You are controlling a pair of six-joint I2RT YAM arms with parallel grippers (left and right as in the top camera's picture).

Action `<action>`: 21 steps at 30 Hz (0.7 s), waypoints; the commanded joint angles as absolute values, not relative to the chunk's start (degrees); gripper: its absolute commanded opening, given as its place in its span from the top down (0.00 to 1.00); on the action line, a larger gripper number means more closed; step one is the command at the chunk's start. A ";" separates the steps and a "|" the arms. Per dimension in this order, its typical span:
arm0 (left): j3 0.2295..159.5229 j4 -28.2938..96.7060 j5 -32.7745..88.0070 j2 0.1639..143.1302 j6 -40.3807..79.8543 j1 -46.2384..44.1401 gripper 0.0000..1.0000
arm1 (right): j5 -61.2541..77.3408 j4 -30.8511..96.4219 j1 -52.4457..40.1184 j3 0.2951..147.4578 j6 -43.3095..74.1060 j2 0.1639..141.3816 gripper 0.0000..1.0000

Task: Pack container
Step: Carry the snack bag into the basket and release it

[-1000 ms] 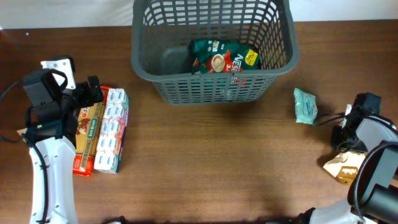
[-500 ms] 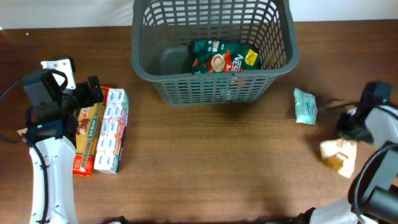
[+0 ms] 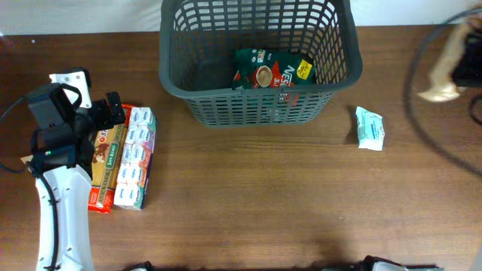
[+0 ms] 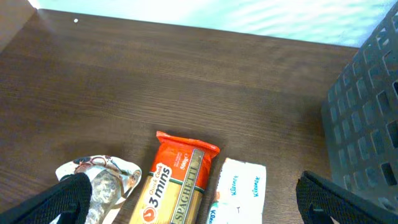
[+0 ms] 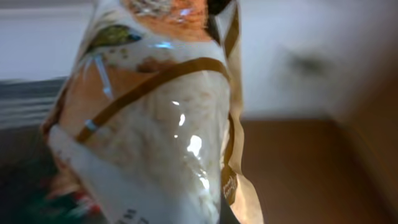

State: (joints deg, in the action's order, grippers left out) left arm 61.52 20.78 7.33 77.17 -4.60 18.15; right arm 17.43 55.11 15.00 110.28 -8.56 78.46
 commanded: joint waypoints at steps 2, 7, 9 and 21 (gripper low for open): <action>62.28 20.71 8.14 77.47 -3.88 18.33 0.01 | 24.43 53.71 1.15 110.80 -23.88 81.32 0.96; 62.28 20.71 8.14 77.47 -3.88 18.33 0.01 | 19.90 47.59 -10.15 110.80 -31.94 88.23 0.97; 62.28 20.71 8.14 77.47 -3.88 18.33 0.01 | 17.47 44.56 -12.29 110.80 -32.82 91.00 0.96; 62.28 20.71 8.14 77.47 -3.88 18.33 0.01 | 16.40 34.09 -15.40 110.80 -32.51 112.29 0.97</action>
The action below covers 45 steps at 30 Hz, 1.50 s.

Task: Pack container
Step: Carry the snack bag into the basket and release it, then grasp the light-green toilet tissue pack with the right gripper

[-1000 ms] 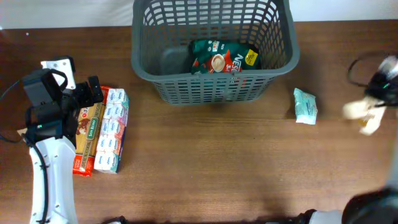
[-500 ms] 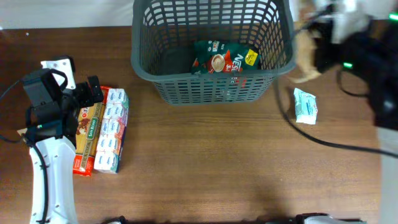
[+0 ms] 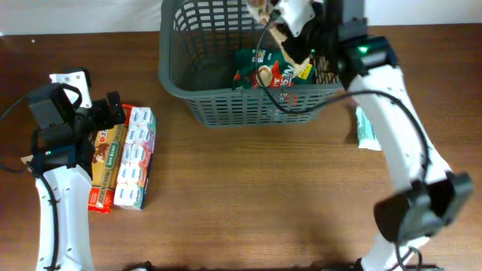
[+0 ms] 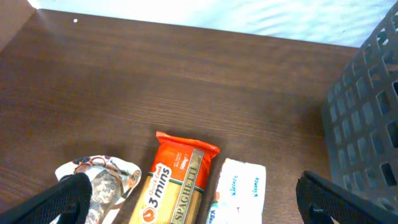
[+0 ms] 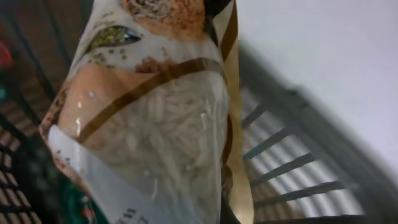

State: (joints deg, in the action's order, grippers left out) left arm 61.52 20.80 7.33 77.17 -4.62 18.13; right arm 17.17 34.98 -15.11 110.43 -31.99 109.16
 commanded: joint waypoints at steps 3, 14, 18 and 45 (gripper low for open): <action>62.28 20.71 8.14 77.47 -3.88 18.33 0.01 | 14.02 34.35 -15.40 110.80 -31.79 115.04 0.96; 62.28 20.71 8.14 77.47 -3.88 18.33 0.01 | 5.50 42.83 -15.35 113.43 -21.65 112.55 0.50; 62.28 20.71 8.14 77.47 -3.88 18.33 0.01 | -4.21 53.58 -15.35 120.66 -21.50 106.48 0.50; 62.28 20.71 8.14 77.47 -3.88 18.33 0.01 | 10.13 49.19 17.30 77.95 -0.82 97.78 0.36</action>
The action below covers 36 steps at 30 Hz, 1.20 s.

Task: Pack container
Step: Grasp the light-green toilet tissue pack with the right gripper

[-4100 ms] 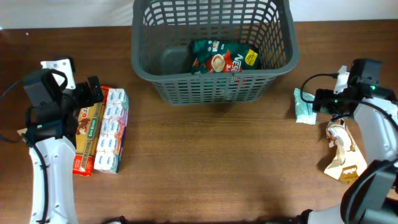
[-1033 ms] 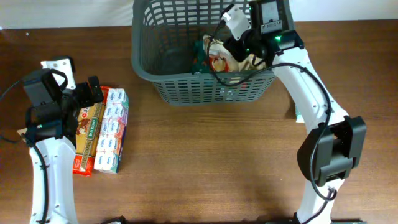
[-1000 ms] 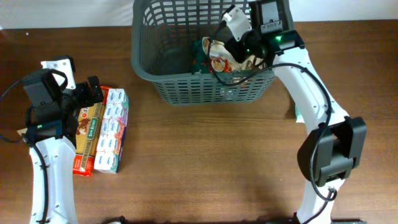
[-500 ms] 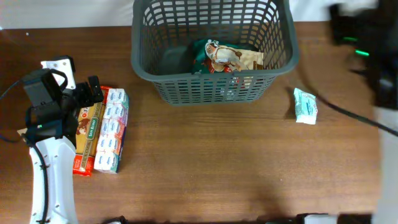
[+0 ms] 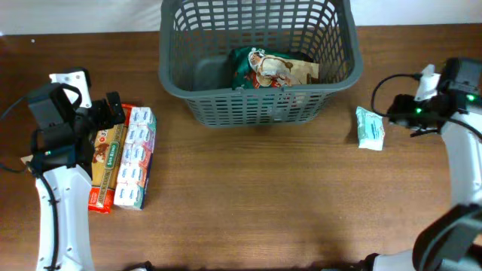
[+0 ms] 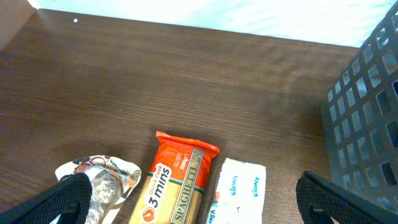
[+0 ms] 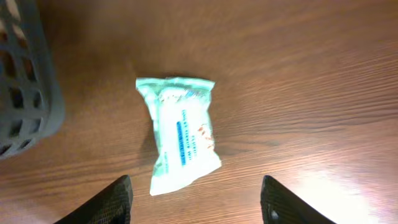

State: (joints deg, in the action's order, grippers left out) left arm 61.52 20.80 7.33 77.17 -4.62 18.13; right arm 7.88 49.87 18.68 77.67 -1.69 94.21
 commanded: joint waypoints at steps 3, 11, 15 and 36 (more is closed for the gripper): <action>62.28 20.71 8.14 77.47 -3.88 18.33 0.01 | 10.07 49.17 16.38 77.95 -3.49 102.85 0.34; 62.28 20.71 8.14 77.47 -3.88 18.33 0.01 | 9.96 48.14 15.38 77.95 -6.83 114.65 0.26; 62.28 20.71 8.14 77.47 -3.88 18.33 0.01 | 9.93 48.03 15.38 77.95 -6.81 117.38 0.59; 62.28 20.71 8.14 77.47 -3.88 18.33 0.01 | 10.61 70.78 14.06 126.02 -2.61 99.96 0.96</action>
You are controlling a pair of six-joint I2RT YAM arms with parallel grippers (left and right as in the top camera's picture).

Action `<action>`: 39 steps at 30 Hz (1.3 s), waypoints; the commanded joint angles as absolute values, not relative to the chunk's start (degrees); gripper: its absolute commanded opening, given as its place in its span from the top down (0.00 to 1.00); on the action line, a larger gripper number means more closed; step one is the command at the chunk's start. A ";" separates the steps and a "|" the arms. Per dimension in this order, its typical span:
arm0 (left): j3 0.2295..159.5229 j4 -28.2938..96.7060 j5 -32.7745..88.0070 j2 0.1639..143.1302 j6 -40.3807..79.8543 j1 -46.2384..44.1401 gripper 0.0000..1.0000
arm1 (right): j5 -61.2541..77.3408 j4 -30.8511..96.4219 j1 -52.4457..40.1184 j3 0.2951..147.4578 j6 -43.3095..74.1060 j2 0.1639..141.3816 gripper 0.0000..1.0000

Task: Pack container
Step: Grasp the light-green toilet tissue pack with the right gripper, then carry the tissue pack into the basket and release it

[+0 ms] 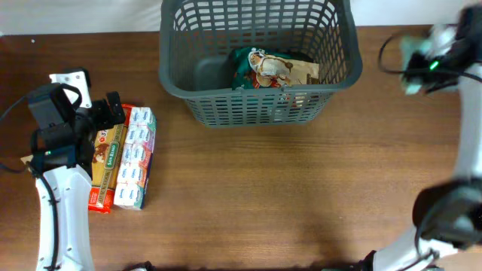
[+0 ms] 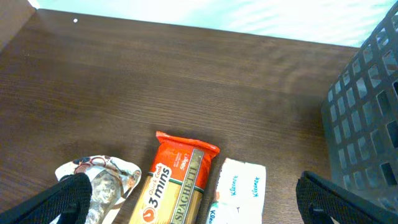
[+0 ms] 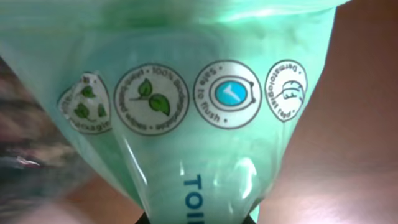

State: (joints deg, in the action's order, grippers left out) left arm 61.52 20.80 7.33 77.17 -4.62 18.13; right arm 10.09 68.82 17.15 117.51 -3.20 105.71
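Observation:
The grey basket (image 1: 173,71) at the table's far middle holds a green coffee pack (image 1: 242,68) with a clear pasta bag (image 1: 282,69) lying on it. My right gripper (image 1: 423,62) hangs to the right of the basket, blurred, shut on a mint-green wipes pack (image 1: 412,54). That wipes pack (image 3: 186,112) fills the right wrist view above the right gripper (image 3: 198,219). At the left, my left gripper (image 1: 113,109) stands open over an orange spaghetti pack (image 2: 180,180) and white tissue packs (image 2: 239,190); the left gripper (image 2: 193,199) holds nothing.
A crumpled patterned pouch (image 2: 99,180) lies left of the spaghetti, by my left finger. The tissue packs (image 1: 134,158) and spaghetti (image 1: 105,169) lie side by side near the table's left edge. The basket wall (image 2: 367,106) rises to their right.
My right gripper was open above the wipes pack lying on the table right of the basket. It is now shut on the pack and holds it up off the table. The left arm is unchanged.
My right gripper first held the pasta bag at the far right, then held it over the basket. Later the bag lay in the basket on the coffee pack, and the gripper stood open over the wipes pack. Now it holds that pack aloft.

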 commanded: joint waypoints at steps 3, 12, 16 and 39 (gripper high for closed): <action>62.28 20.71 8.14 77.47 -3.88 18.33 0.01 | 12.49 71.09 8.71 130.82 -5.96 97.38 0.97; 62.28 20.71 8.14 77.47 -3.88 18.33 0.01 | 12.05 65.14 -14.35 131.81 -28.75 100.60 0.96; 62.28 20.71 8.14 77.47 -3.88 18.33 0.01 | 8.97 57.43 -17.56 131.81 -30.22 107.46 0.96; 62.28 20.71 8.14 77.47 -3.88 18.33 0.01 | 5.21 65.08 -16.88 134.56 -10.96 122.56 0.25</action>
